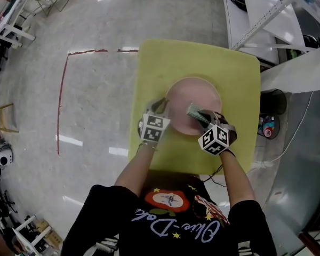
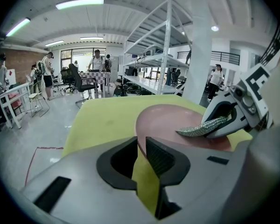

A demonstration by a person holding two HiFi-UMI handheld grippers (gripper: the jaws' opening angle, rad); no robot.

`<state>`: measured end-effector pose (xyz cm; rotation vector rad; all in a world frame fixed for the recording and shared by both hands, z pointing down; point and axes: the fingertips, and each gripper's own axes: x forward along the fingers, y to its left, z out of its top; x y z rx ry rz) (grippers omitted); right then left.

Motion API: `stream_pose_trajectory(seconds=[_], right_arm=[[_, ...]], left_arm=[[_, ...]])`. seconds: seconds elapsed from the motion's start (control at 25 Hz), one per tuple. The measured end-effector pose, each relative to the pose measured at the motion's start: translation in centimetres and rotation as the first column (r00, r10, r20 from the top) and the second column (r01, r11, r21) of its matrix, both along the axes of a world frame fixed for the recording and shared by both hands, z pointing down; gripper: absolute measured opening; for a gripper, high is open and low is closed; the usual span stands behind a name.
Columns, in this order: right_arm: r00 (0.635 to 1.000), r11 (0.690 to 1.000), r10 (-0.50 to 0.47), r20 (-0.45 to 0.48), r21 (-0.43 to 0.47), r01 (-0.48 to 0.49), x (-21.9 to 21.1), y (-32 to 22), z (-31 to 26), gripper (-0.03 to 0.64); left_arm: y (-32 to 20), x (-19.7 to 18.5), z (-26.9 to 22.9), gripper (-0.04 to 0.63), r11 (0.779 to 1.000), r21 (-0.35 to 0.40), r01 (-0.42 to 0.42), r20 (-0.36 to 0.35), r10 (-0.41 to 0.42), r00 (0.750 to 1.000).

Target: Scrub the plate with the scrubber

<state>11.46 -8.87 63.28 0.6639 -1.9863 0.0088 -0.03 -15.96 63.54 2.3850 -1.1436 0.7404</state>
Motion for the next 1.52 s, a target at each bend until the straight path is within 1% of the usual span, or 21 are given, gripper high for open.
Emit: stream_pose_trajectory(seconds=[0.2,0.4,0.72,0.84,1.0,1.16,1.36,1.52], right_arm=[[0.999,1.000,0.020,0.028,-0.013,-0.020,-0.6,0.7,-0.1,0.060],[0.999,1.000,0.009,0.050,-0.024,-0.007,-2.0,1.9,-0.2,0.060],[0.996,0.999,0.011,0.084,-0.042,-0.008,-3.6,2.4,-0.2,0.060],[0.995,0.999,0.014,0.098,-0.052,-0.009,-4.2,2.5,-0.3,0.060],[0.994,0.998,0.004,0.111,-0.059,0.002,-5.2,2.9,-0.3,0.058],[0.992,0.998,-0.008,0.125,-0.068,0.016,-5.9,3.1,-0.3,0.060],[0.989,0.996,-0.038,0.143,-0.078,0.050,-7.2,3.4,-0.4,0.060],[0.985,0.995,-0.028,0.169,-0.091,0.044,-7.9,3.2,-0.7,0.060]], left_arm=[[0.0,0.1,-0.3,0.036,1.000,-0.013,0.007,-0.001,-0.007,1.000],[-0.3,0.1,-0.4,0.035,1.000,0.025,0.009,0.002,-0.009,1.000],[0.0,0.2,-0.1,0.035,1.000,0.005,0.012,0.012,-0.012,1.000],[-0.1,0.2,-0.3,0.035,1.000,0.010,0.013,0.010,-0.013,1.000],[-0.3,0.2,-0.3,0.035,1.000,0.028,0.013,0.001,-0.013,1.000],[-0.1,0.3,-0.3,0.035,1.000,0.010,0.018,0.007,-0.018,1.000],[-0.1,0.3,-0.3,0.035,1.000,0.016,0.015,0.006,-0.015,1.000],[-0.1,0.2,-0.4,0.035,1.000,0.008,0.015,0.007,-0.015,1.000]])
